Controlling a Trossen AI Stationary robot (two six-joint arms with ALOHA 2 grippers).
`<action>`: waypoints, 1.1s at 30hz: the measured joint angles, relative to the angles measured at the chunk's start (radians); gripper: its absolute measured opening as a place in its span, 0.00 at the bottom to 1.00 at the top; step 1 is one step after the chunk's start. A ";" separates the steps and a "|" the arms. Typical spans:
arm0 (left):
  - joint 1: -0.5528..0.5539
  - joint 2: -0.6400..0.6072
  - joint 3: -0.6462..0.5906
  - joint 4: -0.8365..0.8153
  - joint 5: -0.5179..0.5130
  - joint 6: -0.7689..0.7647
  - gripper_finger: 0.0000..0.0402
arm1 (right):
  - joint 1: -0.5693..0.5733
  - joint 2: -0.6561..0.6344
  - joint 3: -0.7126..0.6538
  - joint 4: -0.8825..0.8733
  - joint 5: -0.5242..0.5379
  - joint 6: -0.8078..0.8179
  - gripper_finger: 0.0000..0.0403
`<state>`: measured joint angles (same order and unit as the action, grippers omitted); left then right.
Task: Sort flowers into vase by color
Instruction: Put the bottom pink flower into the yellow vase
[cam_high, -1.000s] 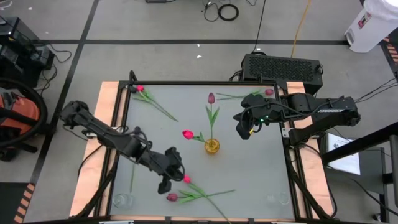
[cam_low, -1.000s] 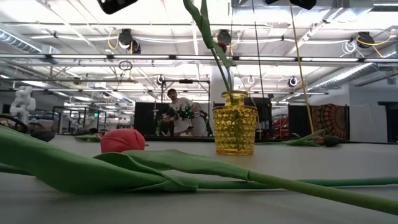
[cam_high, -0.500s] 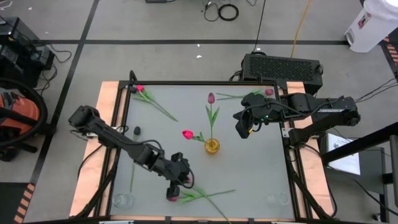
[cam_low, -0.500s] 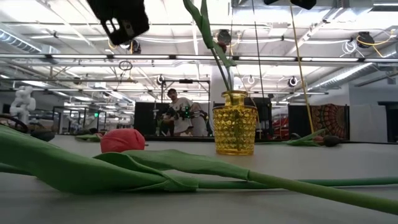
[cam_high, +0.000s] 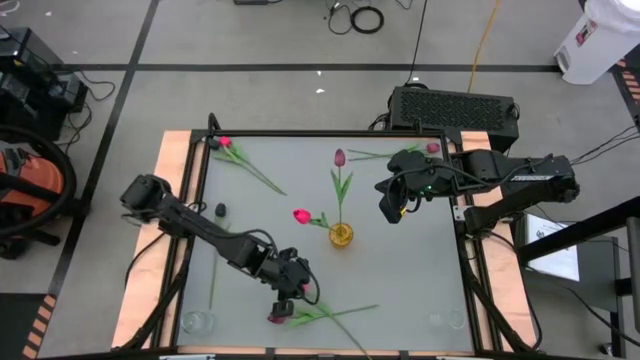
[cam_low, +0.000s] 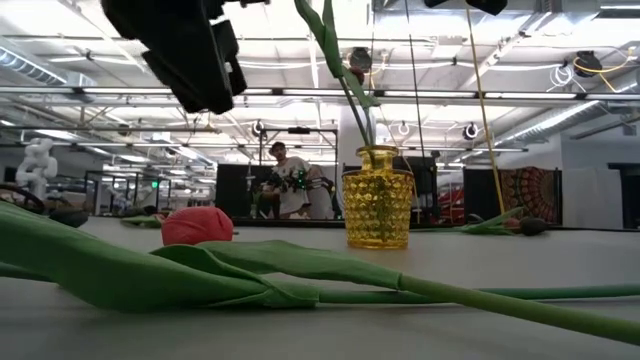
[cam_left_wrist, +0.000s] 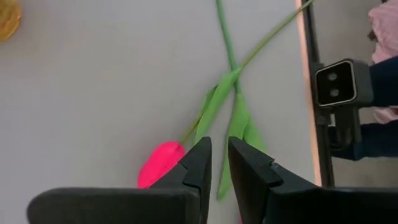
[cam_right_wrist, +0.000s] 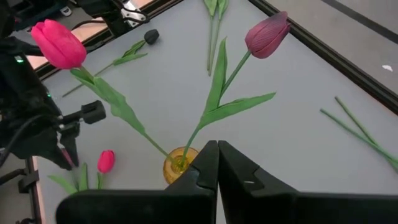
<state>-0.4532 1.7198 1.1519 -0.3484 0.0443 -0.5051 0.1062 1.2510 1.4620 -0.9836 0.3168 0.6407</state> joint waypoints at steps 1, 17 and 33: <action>0.004 0.005 0.000 0.011 0.012 0.011 0.15 | 0.000 0.000 0.000 0.000 0.000 -0.002 0.00; 0.021 0.075 0.000 0.053 0.075 0.154 0.15 | 0.000 0.000 0.000 -0.001 -0.004 -0.032 0.00; 0.037 0.101 0.000 0.070 0.029 0.181 0.34 | 0.000 0.000 0.000 -0.001 -0.009 -0.032 0.00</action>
<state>-0.4164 1.8206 1.1522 -0.2787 0.0738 -0.3246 0.1062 1.2514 1.4620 -0.9848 0.3080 0.6086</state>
